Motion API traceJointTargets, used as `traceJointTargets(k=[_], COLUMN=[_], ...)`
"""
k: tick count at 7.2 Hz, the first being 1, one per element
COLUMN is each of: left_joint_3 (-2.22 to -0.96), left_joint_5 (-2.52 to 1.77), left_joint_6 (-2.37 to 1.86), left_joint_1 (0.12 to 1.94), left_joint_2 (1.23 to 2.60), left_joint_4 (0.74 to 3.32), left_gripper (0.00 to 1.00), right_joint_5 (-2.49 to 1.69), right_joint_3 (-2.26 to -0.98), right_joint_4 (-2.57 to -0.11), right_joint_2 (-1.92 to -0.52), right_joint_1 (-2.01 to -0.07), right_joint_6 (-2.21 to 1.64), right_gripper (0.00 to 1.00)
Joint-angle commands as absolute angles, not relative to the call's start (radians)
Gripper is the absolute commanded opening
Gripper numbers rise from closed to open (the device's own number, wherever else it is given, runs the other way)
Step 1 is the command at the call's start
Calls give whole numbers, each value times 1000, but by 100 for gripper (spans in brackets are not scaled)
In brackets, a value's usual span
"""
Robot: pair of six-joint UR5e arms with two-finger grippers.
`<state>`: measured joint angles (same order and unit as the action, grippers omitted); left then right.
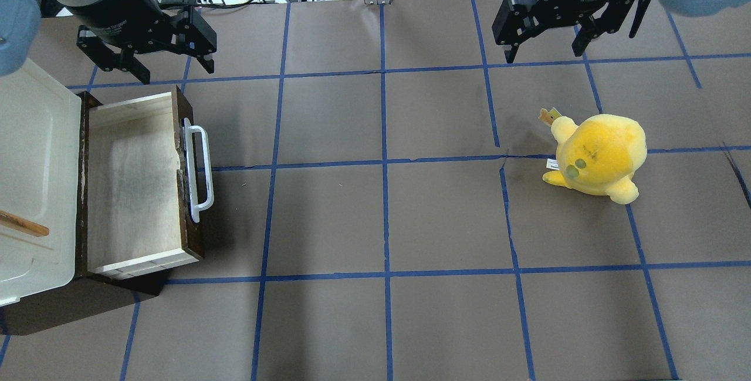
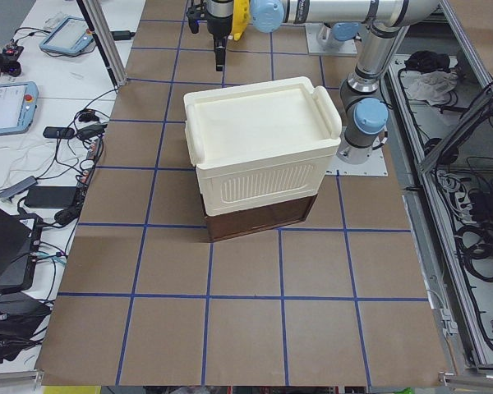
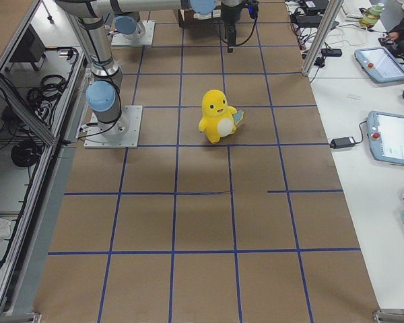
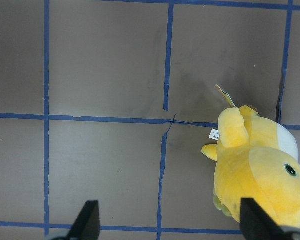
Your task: Pull drawer sideways
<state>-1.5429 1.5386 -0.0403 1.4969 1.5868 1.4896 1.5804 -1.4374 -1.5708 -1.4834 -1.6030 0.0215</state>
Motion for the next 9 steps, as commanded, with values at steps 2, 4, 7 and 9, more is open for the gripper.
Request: traceJointTargets(k=[2, 4, 7, 9], left_joint_3=[-1551, -1554, -1555, -1557], left_joint_5=[1540, 1540, 1540, 1540], left_joint_6=[-16, -15, -21, -21], left_joint_1=[1508, 1514, 1534, 1536], left_joint_2=[1580, 1574, 1574, 1574], left_joint_4=[1496, 1497, 1497, 1497], left_gripper=[100, 100, 100, 100], right_joint_5=[1582, 1582, 1582, 1582], right_joint_3=[-1437, -1437, -1437, -1437], right_joint_4=[-1571, -1571, -1571, -1571], right_joint_2=[-1483, -1483, -1483, -1483], right_joint_1=[-1603, -1603, -1603, -1603], right_joint_6=[23, 21, 21, 21], right_gripper=[100, 100, 100, 100])
